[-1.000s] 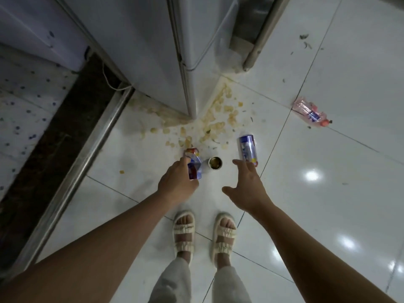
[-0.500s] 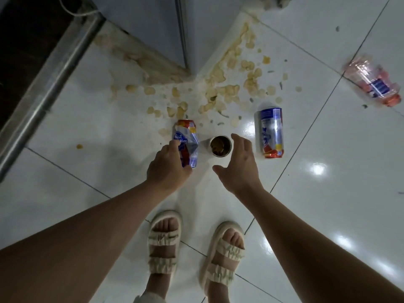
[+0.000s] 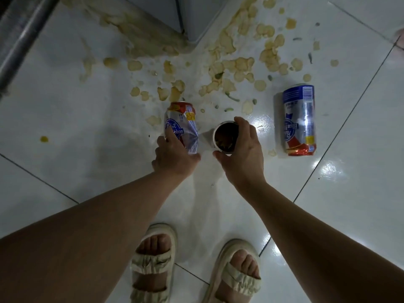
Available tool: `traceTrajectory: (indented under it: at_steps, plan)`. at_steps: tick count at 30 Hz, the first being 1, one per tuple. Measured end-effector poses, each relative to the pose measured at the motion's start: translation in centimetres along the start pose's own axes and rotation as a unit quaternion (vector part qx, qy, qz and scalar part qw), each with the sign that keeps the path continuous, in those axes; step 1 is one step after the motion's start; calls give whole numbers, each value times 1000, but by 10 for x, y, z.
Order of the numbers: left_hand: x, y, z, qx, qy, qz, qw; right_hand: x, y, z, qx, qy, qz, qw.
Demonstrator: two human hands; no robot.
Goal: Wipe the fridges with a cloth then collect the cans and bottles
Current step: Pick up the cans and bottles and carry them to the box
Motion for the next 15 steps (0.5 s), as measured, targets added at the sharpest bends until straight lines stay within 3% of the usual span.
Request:
traceTrajectory:
  at_steps: [10, 15]
  plan:
    - [-15, -17, 11, 43, 87, 15, 995, 20, 12, -7, -25, -3, -41, 999]
    - [-2, -7, 10, 41, 64, 8, 997, 34, 19, -3, -42, -12, -55, 998]
Point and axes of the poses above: each hand's wrist, its own x-axis away from the middle knuckle, its own y-axis out of the back of the hand, z = x × y, the point moved 7 cm from there along -x, towards the middle knuckle, and after that the axes turned 8 degrees about z, right-handed, at the moved point
